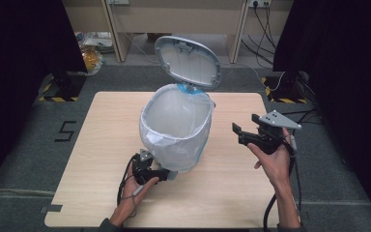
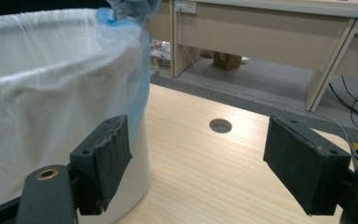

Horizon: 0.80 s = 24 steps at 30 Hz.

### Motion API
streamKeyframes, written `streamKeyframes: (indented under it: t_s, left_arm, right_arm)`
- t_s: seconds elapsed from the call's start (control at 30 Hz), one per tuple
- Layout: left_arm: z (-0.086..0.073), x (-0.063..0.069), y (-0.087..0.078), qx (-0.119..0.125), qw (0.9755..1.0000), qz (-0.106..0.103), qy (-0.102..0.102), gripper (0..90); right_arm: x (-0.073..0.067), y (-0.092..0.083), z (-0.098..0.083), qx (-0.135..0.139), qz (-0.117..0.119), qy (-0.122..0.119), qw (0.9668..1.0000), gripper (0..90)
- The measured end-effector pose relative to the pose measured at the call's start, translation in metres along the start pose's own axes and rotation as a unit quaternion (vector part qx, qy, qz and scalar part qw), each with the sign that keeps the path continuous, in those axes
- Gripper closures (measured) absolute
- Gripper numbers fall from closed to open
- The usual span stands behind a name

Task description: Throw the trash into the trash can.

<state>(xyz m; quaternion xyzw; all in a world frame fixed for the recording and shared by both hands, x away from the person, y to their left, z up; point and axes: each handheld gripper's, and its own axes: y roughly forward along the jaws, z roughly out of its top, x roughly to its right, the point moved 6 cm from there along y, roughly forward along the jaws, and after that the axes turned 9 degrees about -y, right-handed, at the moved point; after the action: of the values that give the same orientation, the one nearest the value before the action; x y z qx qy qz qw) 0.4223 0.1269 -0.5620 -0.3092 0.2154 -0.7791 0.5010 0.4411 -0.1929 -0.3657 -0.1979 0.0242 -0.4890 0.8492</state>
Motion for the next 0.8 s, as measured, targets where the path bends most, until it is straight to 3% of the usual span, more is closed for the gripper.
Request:
streamKeyframes:
  t_s: [0.37, 0.8]
  left_arm:
    - [0.0, 0.0, 0.0, -0.001, 1.0, 0.001, 0.0, 0.0]
    - [0.0, 0.0, 0.0, -0.001, 1.0, 0.001, 0.0, 0.1]
  right_arm:
    - [0.003, 0.0, -0.028, -0.016, -0.006, 0.004, 0.9998, 21.4]
    - [-0.003, 0.002, -0.063, -0.028, 0.001, 0.018, 0.9994, 20.9]
